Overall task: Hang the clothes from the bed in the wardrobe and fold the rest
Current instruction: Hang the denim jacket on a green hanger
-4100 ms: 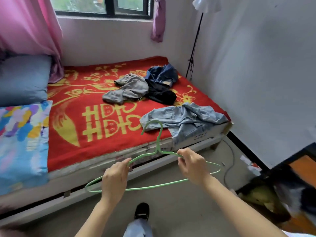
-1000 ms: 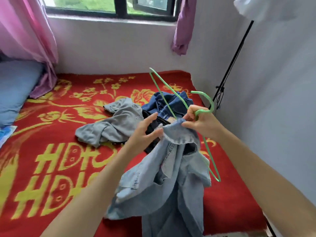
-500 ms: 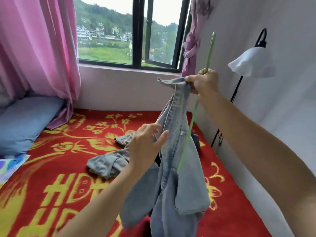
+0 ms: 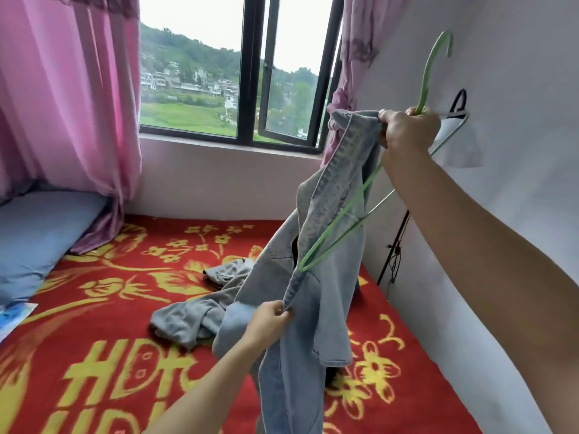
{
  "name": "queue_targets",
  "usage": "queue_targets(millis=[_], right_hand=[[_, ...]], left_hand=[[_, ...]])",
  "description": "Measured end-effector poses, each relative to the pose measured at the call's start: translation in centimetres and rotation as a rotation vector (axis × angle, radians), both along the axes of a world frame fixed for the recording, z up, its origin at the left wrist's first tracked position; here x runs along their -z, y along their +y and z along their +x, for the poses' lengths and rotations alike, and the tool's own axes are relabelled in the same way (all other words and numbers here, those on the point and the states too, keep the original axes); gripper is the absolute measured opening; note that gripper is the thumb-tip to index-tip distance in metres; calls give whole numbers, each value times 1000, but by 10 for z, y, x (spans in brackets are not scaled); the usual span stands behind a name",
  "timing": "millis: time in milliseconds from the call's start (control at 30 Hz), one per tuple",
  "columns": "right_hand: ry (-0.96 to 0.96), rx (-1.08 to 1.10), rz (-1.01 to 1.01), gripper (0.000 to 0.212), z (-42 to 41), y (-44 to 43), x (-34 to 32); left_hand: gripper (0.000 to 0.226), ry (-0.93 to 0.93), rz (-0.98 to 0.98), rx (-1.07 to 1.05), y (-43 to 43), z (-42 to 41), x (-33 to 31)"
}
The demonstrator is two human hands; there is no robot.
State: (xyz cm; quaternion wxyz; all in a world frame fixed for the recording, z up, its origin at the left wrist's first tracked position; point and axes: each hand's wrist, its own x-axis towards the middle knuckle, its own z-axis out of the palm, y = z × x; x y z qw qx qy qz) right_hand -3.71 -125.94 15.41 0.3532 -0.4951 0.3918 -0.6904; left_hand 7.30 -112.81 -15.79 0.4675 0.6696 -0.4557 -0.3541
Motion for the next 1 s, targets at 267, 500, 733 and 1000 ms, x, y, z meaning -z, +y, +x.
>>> queue_targets(millis=[267, 500, 733, 1000], right_hand=[[132, 215, 213, 41, -49, -36, 97], [168, 301, 508, 39, -56, -22, 244], [190, 384, 803, 13, -46, 16, 365], [322, 310, 964, 17, -42, 48, 418]], left_hand=[[16, -297, -262, -407, 49, 72, -18], [47, -577, -293, -614, 74, 116, -27], [65, -257, 301, -495, 110, 129, 66], [42, -309, 149, -523, 136, 135, 92]])
